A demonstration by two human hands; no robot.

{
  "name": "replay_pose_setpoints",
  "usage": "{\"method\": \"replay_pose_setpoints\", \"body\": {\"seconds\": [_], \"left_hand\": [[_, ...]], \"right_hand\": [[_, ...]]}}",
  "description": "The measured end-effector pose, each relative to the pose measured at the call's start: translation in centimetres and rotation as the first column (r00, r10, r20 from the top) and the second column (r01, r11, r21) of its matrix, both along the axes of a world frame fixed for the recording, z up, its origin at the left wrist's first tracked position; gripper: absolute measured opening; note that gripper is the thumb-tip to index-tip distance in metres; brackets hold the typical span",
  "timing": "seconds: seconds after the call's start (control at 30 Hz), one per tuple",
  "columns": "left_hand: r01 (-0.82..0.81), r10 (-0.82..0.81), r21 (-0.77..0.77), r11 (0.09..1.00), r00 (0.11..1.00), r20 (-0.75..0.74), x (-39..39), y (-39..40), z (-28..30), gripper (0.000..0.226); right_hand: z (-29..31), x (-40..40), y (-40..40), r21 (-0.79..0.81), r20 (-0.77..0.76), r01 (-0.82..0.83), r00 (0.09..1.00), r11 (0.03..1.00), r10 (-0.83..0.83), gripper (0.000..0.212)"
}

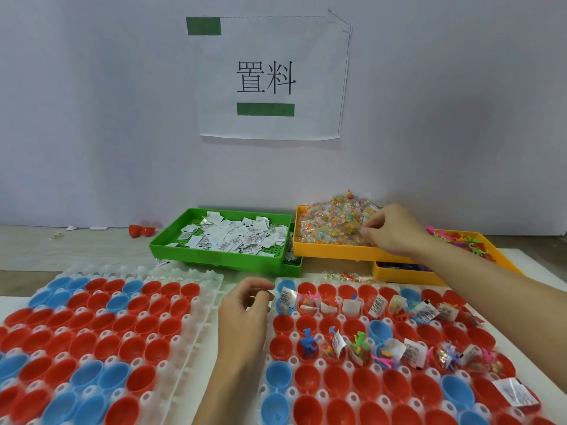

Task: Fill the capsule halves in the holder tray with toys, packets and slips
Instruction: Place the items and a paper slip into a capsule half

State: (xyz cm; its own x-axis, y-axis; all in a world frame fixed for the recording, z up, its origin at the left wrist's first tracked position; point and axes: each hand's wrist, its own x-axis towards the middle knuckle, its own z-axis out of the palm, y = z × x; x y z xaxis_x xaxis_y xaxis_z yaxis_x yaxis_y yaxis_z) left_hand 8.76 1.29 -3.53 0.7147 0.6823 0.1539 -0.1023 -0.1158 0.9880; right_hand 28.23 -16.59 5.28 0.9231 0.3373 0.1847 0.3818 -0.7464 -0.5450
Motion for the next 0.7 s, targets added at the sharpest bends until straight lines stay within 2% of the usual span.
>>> {"method": "replay_pose_setpoints", "body": {"seconds": [0.07, 0.17, 0.33, 0.43, 0.53, 0.57, 0.6, 0.7], "left_hand": [[-0.003, 0.003, -0.009, 1.000, 1.000, 0.007, 0.0, 0.0, 0.0, 0.033], [-0.024, 0.025, -0.016, 1.000, 0.999, 0.031, 0.0, 0.0, 0.2, 0.033], [-0.054, 0.053, 0.007, 0.999, 0.995, 0.086, 0.0, 0.0, 0.5, 0.035], [-0.021, 0.017, 0.029, 0.999, 0.991, 0.136, -0.1, 0.4, 0.6, 0.033], [0.041, -0.032, -0.037, 0.999, 0.974, 0.223, -0.3, 0.5, 0.9, 0.014], [0.073, -0.053, -0.070, 0.995, 0.966, 0.255, -0.4, 0.4, 1.0, 0.007], [0.094, -0.064, -0.094, 0.991, 0.957, 0.282, -0.4, 0.4, 1.1, 0.010], [0.148, -0.103, -0.117, 0.982, 0.941, 0.321, -0.5, 0.4, 1.1, 0.009]], "right_hand": [[0.1, -0.3, -0.3, 0.083, 0.019, 0.030, 0.999, 0.996, -0.031, 0.025], [0.4, -1.3, -0.2, 0.248, 0.025, 0.049, 0.998, 0.967, -0.057, 0.014], [0.8, -5.1, 1.3, 0.389, -0.022, -0.059, 0.997, 0.919, 0.073, 0.016], [0.7, -8.2, 2.6, 0.402, -0.120, -0.217, 0.951, 0.890, 0.286, 0.012], [0.7, -10.7, 4.3, 0.358, -0.149, -0.407, 0.864, 0.840, 0.481, 0.006], [0.7, -11.3, 4.9, 0.317, -0.133, -0.454, 0.848, 0.833, 0.513, 0.003], [0.6, -11.7, 5.5, 0.279, -0.121, -0.483, 0.839, 0.830, 0.530, 0.005], [0.0, -12.2, 6.7, 0.233, -0.089, -0.486, 0.852, 0.843, 0.516, 0.010]]}}
